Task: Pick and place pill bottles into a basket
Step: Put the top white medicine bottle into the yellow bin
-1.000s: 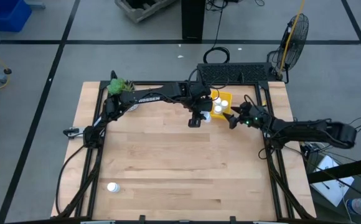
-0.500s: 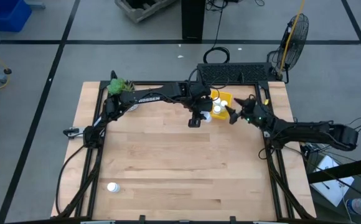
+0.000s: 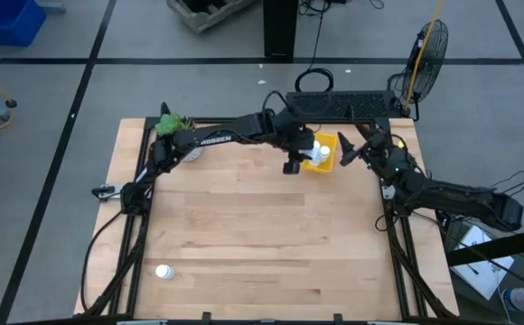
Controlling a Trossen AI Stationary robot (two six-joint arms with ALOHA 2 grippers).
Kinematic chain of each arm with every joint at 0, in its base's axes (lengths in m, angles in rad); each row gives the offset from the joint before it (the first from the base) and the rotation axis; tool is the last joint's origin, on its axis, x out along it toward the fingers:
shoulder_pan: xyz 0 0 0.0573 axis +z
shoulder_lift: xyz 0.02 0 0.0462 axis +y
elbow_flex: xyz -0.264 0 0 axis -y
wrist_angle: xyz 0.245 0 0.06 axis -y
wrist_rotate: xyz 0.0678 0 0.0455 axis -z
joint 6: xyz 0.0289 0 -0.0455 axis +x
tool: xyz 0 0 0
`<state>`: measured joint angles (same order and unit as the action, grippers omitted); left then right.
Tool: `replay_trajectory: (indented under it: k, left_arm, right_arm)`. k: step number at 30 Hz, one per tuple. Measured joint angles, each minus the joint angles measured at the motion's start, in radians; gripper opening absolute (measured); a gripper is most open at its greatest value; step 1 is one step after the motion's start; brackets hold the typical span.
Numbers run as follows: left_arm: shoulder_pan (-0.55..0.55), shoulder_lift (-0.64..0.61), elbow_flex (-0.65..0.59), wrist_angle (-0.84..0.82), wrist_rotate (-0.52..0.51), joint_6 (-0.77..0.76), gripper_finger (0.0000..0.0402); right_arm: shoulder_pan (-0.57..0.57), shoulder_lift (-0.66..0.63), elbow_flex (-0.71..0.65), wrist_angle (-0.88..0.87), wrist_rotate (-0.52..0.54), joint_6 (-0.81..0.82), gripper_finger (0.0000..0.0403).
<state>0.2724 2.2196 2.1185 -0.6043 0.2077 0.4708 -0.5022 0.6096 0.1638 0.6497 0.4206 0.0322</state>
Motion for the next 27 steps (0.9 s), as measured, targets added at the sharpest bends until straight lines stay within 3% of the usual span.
replay_trajectory:
  k: [9, 24, 27]
  left_arm:
    - [0.046, 0.0, 0.0, -0.039, -0.052, -0.03, 0.0156]
    - [0.053, 0.002, -0.113, 0.03, -0.018, -0.064, 0.0156]
    - [0.052, 0.003, -0.114, 0.031, 0.002, -0.066, 0.0156]
  right_arm:
    - [0.0, -0.02, 0.001, -0.074, -0.002, 0.008, 0.0336]
    - [0.0, -0.02, 0.002, -0.112, -0.009, 0.06, 0.0336]
    - [0.0, -0.019, 0.002, -0.111, -0.1, 0.064, 0.0336]
